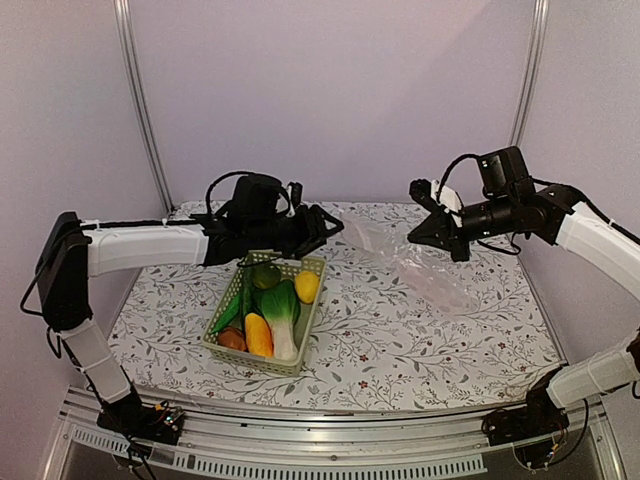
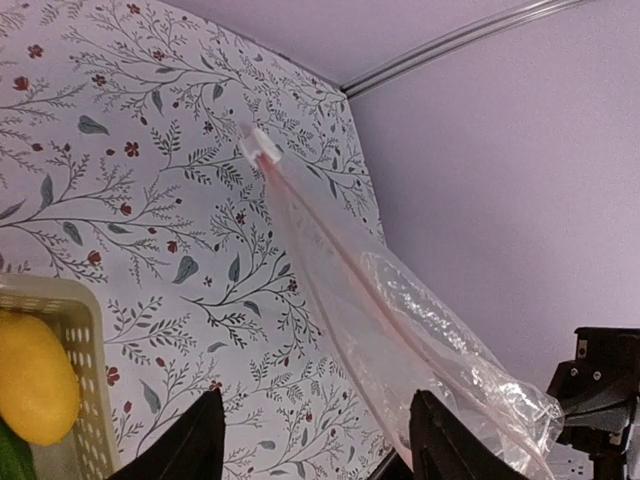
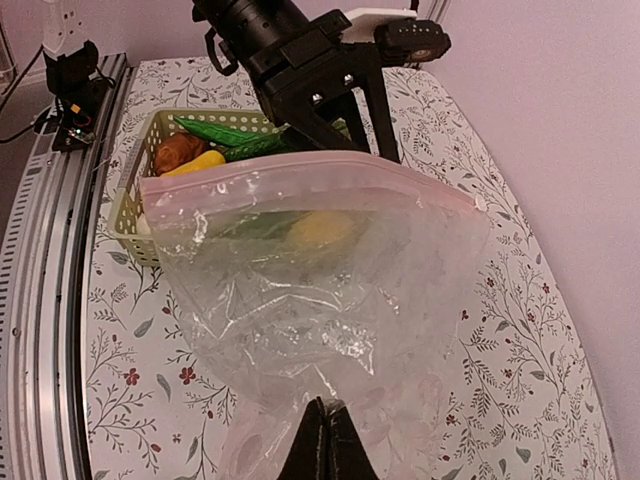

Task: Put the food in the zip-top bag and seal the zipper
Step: Pass from the right arm to the left, then open the zipper food storage bag at the center of the board.

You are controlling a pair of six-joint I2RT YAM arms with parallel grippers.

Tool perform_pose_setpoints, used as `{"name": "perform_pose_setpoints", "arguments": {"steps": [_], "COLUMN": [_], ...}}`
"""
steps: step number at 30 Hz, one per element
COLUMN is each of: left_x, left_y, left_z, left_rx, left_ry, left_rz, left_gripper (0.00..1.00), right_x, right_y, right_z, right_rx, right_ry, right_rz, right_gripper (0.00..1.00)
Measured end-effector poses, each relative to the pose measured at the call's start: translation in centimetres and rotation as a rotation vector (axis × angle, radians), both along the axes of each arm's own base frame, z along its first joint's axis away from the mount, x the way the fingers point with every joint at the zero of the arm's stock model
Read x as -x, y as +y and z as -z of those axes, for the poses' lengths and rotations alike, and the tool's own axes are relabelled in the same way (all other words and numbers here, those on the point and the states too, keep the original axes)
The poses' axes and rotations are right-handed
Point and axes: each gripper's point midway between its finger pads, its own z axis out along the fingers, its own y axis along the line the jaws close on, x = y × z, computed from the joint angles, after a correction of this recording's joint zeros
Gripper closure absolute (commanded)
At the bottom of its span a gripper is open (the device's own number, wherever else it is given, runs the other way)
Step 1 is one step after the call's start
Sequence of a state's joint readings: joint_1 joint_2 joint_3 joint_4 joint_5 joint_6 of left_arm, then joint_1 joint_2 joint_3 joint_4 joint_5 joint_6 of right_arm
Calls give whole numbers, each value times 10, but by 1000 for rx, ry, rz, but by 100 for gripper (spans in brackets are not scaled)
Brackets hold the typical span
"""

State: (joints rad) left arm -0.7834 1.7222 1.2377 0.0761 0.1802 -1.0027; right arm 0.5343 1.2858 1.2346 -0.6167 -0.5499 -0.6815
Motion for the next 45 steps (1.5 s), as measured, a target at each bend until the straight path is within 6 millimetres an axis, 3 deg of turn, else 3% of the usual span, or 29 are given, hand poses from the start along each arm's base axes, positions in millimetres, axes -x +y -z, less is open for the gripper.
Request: {"name": "perform_pose_setpoints", "arguments": {"steps": [6, 11, 12, 14, 15, 18, 21, 27, 29, 32, 39, 45], "left_x": [3, 5, 5, 2, 1, -10, -30, -56, -56, -55, -46, -45], "left_y": [-15, -29, -31, -32, -33, -35, -35, -40, -50, -67, -92, -91], "left_z": [7, 26, 29, 32, 30, 12, -27, -114, -126, -118, -59, -53], "left_rx": [57, 89, 96, 109, 117, 137, 132, 76, 70, 37, -106, -142], "left_ry": [49, 128, 137, 149, 149, 112, -15, -329, -373, -386, -336, -332], "left_rz": [52, 95, 100, 104, 106, 97, 67, -35, -53, -75, -97, -120], "left_gripper": [55, 79, 84, 98, 100, 100, 100, 100, 100, 100, 100, 100], "right_x": [-2, -5, -5, -6, -6, -11, -21, -63, -71, -79, -103, -125], "right_y": [3, 6, 6, 8, 9, 12, 13, 17, 18, 22, 25, 15], "right_z": [-2, 0, 1, 3, 6, 14, 12, -50, -65, -71, -45, -23], "right_rx": [-17, -22, -23, -25, -24, -27, -36, -151, -188, -221, -209, -180], "right_ry": [0, 3, 6, 17, 26, 71, 115, 85, 84, 120, 216, 255], "right_rz": [-2, -4, -7, -10, -11, 7, 52, 186, 218, 248, 354, 504], "right_gripper": [100, 100, 95, 72, 61, 45, 38, 36, 35, 33, 39, 47]}}
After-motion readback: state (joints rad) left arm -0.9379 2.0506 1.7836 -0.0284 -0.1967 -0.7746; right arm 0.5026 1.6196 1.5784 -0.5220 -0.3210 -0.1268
